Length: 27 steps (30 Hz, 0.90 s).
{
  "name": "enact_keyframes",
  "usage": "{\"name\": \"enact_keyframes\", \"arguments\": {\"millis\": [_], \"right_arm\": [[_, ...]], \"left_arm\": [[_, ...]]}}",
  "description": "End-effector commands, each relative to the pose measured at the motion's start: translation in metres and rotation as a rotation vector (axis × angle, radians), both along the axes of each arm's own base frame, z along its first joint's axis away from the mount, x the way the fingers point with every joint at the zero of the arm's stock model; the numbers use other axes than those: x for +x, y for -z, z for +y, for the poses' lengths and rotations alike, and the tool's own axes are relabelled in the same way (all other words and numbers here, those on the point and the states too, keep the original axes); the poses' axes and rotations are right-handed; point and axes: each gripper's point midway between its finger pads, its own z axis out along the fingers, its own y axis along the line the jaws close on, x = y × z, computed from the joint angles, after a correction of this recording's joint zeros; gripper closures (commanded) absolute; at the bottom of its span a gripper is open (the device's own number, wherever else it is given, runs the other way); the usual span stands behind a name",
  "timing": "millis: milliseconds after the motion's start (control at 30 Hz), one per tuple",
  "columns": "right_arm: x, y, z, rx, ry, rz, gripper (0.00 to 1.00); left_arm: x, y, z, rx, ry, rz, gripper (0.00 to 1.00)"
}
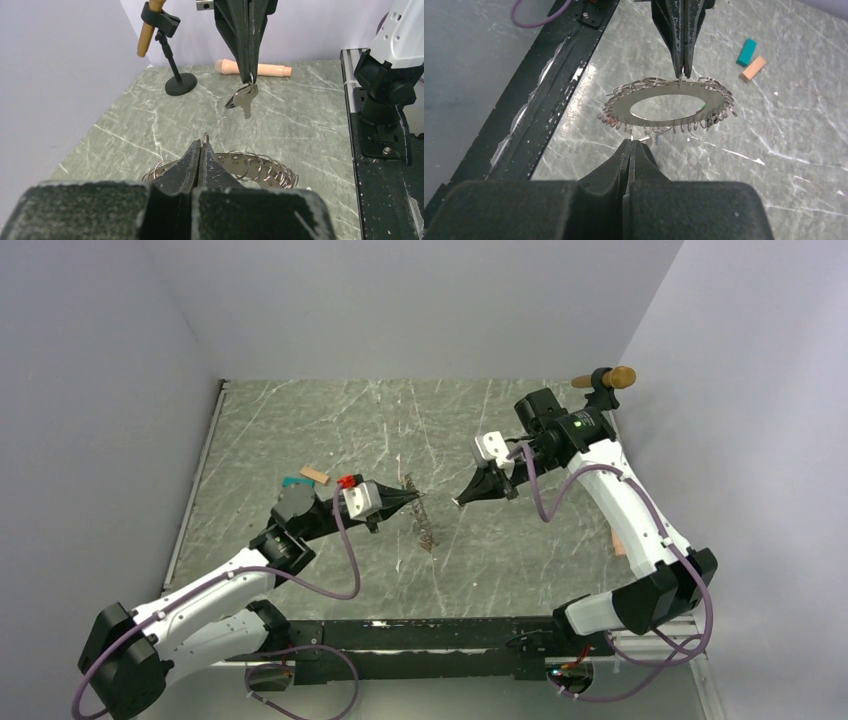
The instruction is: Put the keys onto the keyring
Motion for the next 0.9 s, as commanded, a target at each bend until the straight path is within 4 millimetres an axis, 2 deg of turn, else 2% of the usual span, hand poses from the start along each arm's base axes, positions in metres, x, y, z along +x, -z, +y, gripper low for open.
{"name": "enact_keyframes", "arguments": {"millis": [0,333,567,867], "right_arm": [[0.016,0.001,0.01,0.018,0.059,0.05,1.0],[0.035,0.017,0.023,-0.025,0.151,0.124,1.0],[0.044,0.025,0.033,-0.062,0.208,0.15,1.0],[0.048,0.018,0.032,-0.062,0.241,0.137,1.0]], "left_arm": [[0.006,-0.041,-0.005,-0.069,-0.006,-0.047,1.0],[0.02,-0.024,-0.017,-0.064,-0.015,0.033,1.0],[0.017,-0.022,-0.017,-0.112,-0.005,0.071,1.0],[0.015,-0.023,-0.018,-0.138,0.007,0.112,1.0]]}}
